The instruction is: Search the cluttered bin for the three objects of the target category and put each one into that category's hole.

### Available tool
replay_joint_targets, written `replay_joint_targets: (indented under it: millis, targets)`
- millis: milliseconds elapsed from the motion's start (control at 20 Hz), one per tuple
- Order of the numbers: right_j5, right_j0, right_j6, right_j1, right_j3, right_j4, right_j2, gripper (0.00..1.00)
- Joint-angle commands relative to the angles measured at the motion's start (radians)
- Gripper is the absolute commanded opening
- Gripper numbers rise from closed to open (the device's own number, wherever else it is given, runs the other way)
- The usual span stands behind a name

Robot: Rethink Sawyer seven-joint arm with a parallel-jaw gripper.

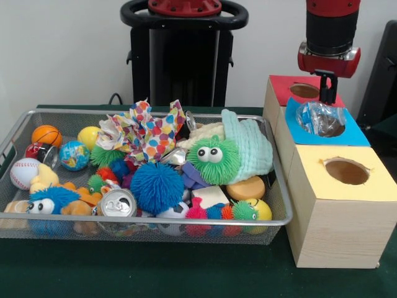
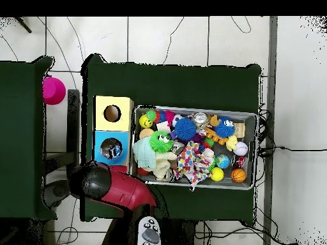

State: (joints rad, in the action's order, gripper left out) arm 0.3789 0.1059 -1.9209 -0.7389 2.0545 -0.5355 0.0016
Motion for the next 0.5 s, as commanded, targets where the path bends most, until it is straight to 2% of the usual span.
replay_joint_targets:
  millis: [50, 300, 450, 500]
  targets:
    - [-0.15, -0.044, -0.221, 0.103, -0.08, -0.047, 0.048, 0.0]
    - [-0.18, -0.057, -0.207, 0.138, -0.113, -0.034, 0.038, 0.0]
    - [-0.2, -0.041, -0.216, 0.165, -0.145, -0.031, 0.007, 0.0]
    - [-0.21, -0.022, -0.225, 0.185, -0.168, -0.029, -0.026, 0.0]
